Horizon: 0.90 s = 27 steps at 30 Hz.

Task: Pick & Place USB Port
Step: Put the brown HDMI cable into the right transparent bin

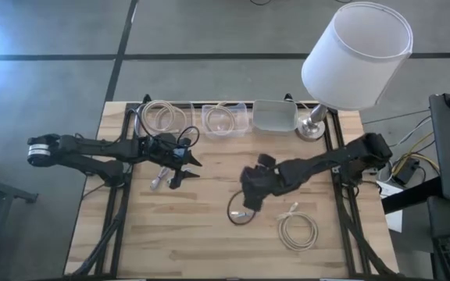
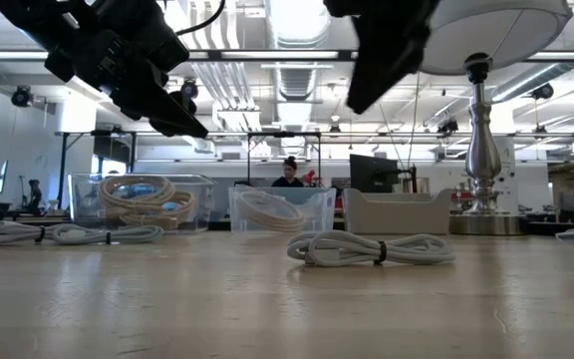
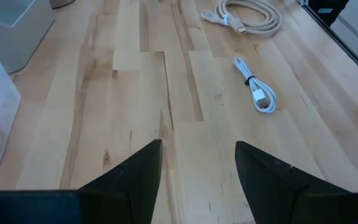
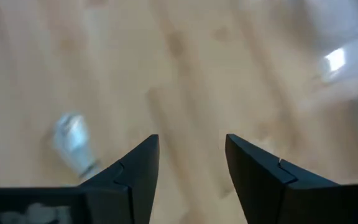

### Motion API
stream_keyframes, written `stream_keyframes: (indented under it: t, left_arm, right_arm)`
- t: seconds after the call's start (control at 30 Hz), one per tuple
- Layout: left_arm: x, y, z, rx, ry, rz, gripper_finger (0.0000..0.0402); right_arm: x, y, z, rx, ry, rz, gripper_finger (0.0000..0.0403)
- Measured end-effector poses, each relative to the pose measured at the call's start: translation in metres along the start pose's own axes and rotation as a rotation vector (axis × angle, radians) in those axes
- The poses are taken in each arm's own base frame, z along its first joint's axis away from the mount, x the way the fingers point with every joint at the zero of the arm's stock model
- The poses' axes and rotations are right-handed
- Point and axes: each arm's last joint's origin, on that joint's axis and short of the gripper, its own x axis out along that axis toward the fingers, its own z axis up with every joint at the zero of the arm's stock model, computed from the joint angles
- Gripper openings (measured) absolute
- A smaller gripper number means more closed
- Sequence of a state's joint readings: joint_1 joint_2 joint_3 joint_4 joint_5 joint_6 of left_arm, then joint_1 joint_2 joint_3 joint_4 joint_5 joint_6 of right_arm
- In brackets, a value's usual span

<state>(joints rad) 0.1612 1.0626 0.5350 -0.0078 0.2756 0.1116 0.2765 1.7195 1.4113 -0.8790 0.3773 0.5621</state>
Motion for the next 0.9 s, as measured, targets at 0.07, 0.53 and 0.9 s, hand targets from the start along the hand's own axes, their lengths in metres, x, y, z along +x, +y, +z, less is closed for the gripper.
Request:
stream_keyframes:
  t: [0.07, 0.53, 0.9]
  left_arm:
    - [0.000, 0.000, 0.000, -0.001, 0.000, 0.000, 0.0206]
    - [0.000, 0.000, 0.000, -0.012, 0.000, 0.000, 0.0206]
    - [0.000, 0.000, 0.000, -0.019, 0.000, 0.000, 0.0206]
  right_arm:
    - [-0.001, 0.004, -0.009, 0.006, 0.081, 0.049, 0.0188]
    - [0.001, 0.022, -0.074, -0.003, 0.480, 0.105, 0.0196]
    - [0.015, 0.024, -0.120, -0.073, 0.632, 0.086, 0.0196]
